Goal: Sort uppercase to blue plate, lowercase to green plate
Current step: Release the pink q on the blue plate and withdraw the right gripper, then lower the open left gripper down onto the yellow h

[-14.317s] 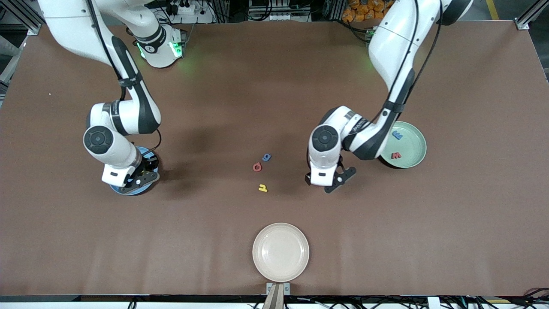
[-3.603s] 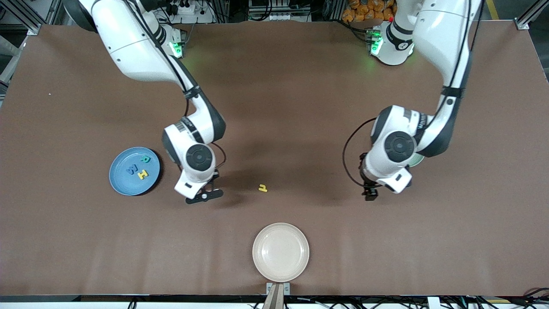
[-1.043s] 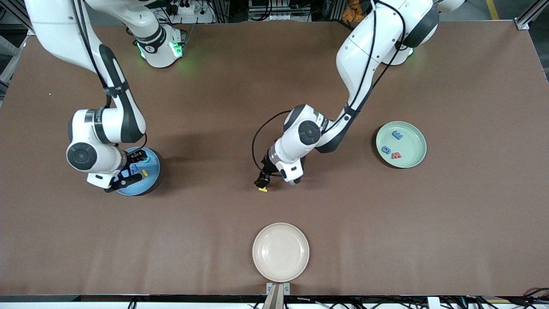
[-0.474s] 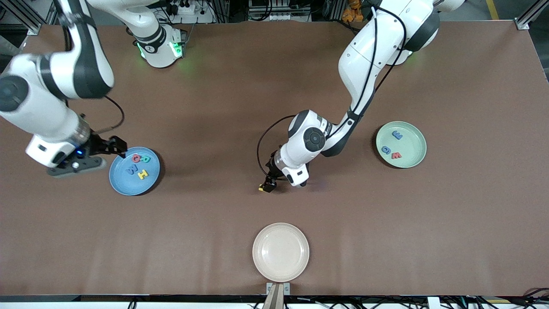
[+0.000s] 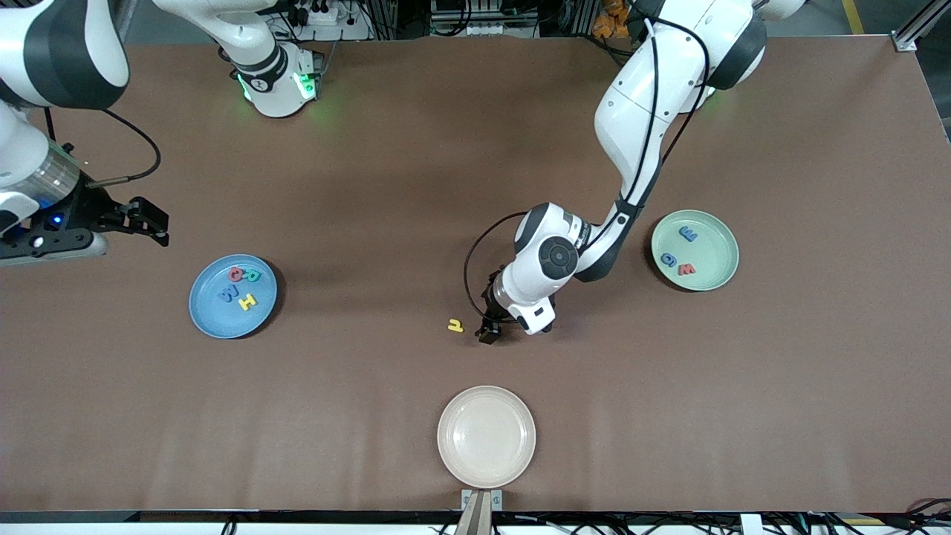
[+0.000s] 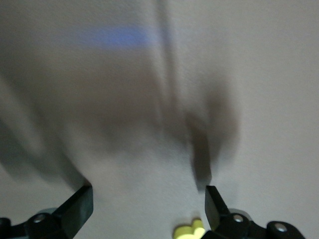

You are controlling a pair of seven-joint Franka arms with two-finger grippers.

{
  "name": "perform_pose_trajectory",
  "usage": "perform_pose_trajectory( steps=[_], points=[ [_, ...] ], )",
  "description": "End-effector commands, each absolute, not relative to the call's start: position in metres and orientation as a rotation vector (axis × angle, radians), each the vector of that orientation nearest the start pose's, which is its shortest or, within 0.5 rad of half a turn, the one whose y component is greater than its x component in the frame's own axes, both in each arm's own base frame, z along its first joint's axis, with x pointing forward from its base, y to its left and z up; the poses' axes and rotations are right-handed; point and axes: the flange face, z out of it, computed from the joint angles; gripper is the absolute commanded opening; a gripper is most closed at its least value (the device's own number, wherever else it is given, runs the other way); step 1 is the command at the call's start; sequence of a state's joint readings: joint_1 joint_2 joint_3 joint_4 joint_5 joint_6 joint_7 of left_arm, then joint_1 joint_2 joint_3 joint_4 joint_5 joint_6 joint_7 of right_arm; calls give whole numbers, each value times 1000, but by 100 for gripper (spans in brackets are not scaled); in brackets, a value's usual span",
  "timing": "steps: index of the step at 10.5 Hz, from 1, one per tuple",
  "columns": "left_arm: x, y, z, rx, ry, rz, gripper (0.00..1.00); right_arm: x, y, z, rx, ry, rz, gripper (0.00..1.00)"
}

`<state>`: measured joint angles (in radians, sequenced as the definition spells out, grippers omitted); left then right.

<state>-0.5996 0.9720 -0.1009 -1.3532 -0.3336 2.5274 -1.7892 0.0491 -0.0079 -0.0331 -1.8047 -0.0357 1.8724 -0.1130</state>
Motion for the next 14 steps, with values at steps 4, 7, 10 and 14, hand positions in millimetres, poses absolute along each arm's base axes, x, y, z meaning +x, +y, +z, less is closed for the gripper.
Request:
perform_pose_trajectory(
  steps=[4,7,10,14],
  points=[
    [607,-464,177,-2600,-2197,336,100,567,10,561,-3148,-177,-50,100],
    [626,-458,196,-2682,-2186,276,100,567,10,567,-3149,-182,-69,100],
    [621,-472,199,-2833,-2085,222,100,572,11,580,-3149,-175,-120,100],
    [611,-492,203,-2939,-2055,158,100,571,16,580,-3145,-146,-94,100]
  ],
)
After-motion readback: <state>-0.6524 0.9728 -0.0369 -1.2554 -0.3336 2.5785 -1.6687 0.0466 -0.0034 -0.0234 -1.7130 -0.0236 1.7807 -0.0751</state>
